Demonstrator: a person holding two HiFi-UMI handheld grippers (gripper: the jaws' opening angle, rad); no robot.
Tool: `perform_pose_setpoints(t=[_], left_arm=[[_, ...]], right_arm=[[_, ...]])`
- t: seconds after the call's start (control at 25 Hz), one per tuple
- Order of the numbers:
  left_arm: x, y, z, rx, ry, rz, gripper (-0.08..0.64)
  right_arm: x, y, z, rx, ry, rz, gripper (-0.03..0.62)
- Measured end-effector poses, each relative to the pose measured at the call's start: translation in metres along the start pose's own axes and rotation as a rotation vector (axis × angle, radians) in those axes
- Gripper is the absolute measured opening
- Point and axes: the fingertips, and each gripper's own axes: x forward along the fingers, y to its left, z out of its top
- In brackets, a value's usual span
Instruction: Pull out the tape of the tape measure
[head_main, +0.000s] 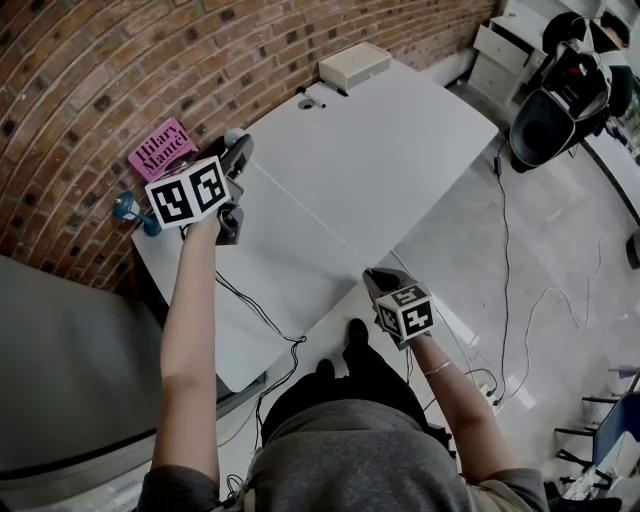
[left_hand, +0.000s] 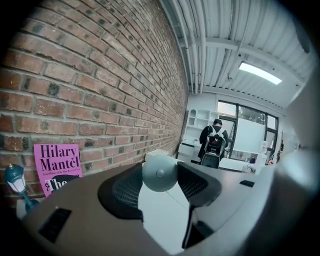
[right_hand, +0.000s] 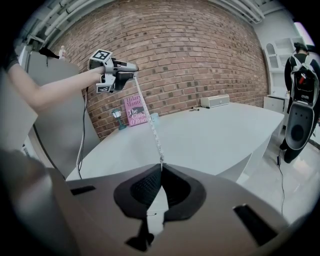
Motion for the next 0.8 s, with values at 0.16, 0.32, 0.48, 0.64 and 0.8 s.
perform_pose_setpoints(t=[0.16,0.32,0.48,0.64,0.8], left_arm=[[0.002,-0.001,-0.002,-0.014,0.001,-0.003,0.230],[0.004,-0.003,-0.010,-0.028,0.014,-0.006,0.230],[0.007,-0.006,-0.015,-0.027,0.024,0.000,0.230],[0.009,-0.007,-0.022,-0.027,0.040,0.014,0.230],[0.011,-0.004,-0.034,-0.037,0.063,0.035,0.230]], right_arm=[[-0.002,-0.001,0.006,0.003,-0.014,0.006,0.005],[-0.002,-0.002,0.013,-0.012,-0.030,0.012,0.006],[-0.001,-0.008,0.018,-0.024,-0.037,0.007,0.005],[-0.001,-0.013,0.019,-0.031,-0.035,0.003,0.006],[-0.001,-0.016,0.017,-0.031,-0.027,0.003,0.006]])
